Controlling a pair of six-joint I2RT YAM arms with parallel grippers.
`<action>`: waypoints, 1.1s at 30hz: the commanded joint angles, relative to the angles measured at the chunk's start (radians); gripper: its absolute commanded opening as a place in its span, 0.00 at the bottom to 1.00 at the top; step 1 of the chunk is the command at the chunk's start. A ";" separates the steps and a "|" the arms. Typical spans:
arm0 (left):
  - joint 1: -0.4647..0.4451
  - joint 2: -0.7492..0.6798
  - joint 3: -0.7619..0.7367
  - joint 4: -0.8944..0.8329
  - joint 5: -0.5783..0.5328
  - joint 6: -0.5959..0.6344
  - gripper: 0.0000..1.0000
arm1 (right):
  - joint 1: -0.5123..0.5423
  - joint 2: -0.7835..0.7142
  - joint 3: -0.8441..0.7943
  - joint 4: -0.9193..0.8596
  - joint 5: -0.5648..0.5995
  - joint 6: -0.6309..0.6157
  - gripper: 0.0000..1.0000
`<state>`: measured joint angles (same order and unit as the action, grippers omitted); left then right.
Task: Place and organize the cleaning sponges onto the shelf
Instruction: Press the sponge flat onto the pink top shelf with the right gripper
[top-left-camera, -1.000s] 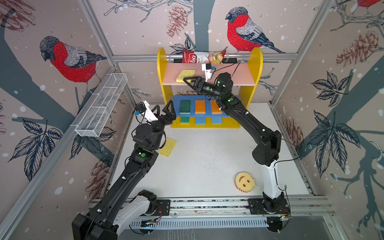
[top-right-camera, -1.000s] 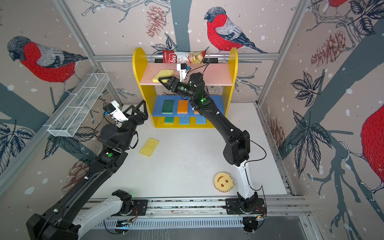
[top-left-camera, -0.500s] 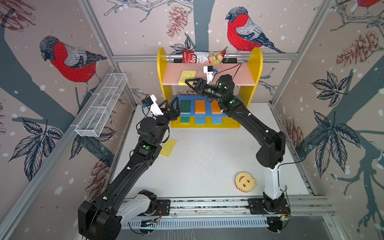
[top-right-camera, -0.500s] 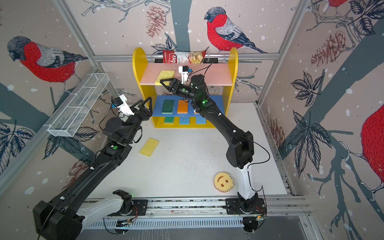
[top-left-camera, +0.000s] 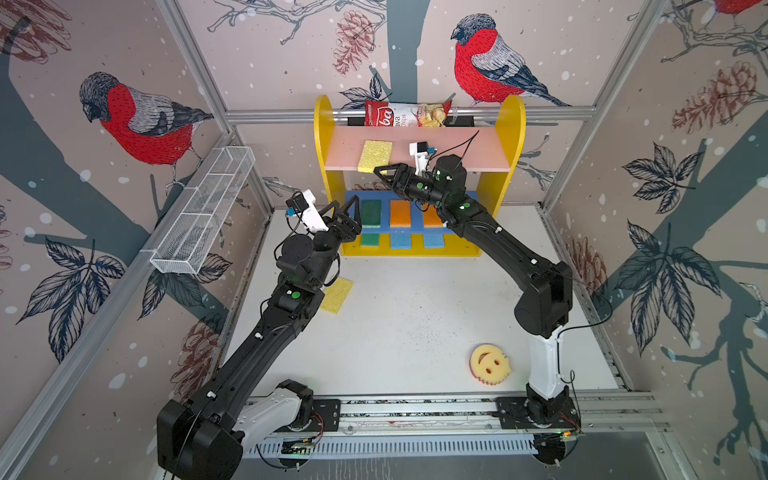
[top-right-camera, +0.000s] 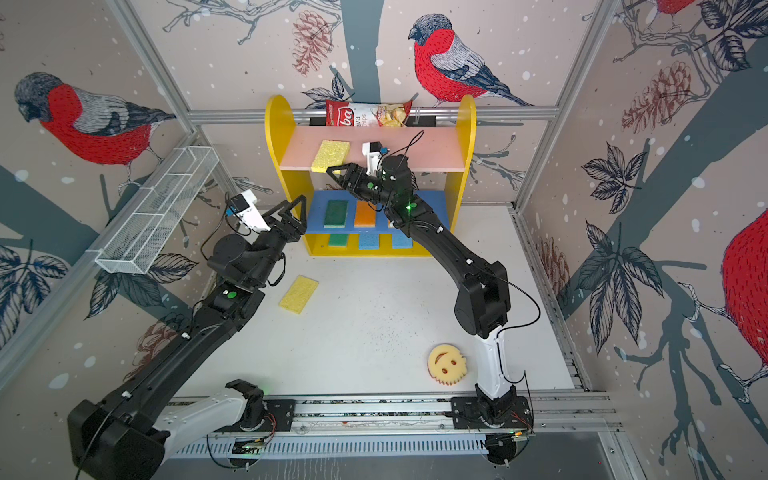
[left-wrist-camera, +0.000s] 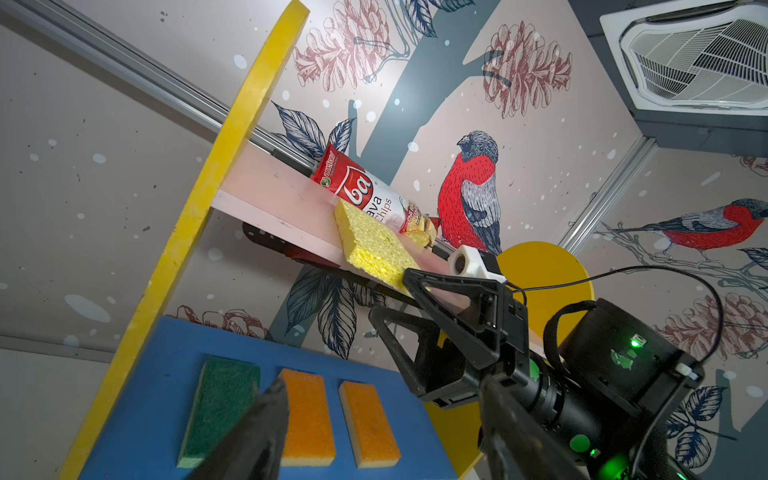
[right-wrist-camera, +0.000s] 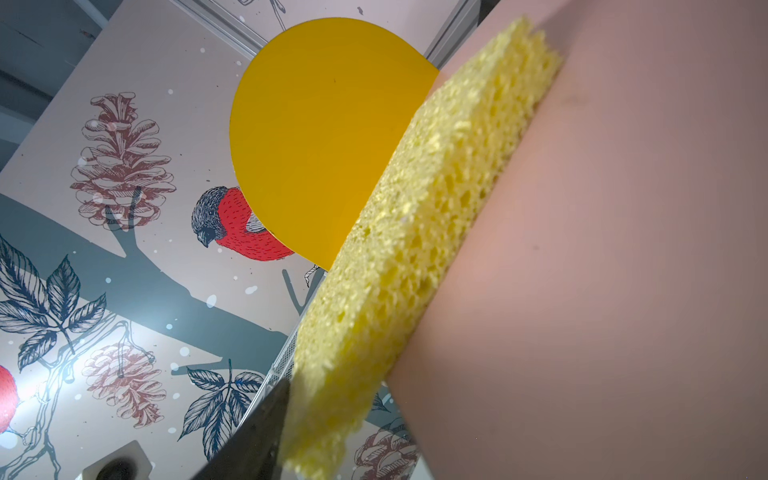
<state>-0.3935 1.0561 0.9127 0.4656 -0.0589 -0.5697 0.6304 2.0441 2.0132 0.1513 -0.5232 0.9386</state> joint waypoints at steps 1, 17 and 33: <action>0.004 -0.014 -0.008 0.033 -0.018 0.007 0.72 | 0.004 -0.021 -0.007 0.013 0.010 -0.031 0.68; 0.012 -0.063 -0.028 -0.004 -0.041 0.015 0.73 | 0.035 -0.097 -0.065 -0.020 0.017 -0.108 0.68; 0.030 -0.114 -0.057 -0.044 -0.058 0.011 0.74 | 0.045 -0.107 -0.059 -0.063 0.046 -0.176 0.00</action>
<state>-0.3683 0.9482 0.8570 0.4210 -0.1097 -0.5686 0.6716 1.9236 1.9160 0.0925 -0.5003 0.8089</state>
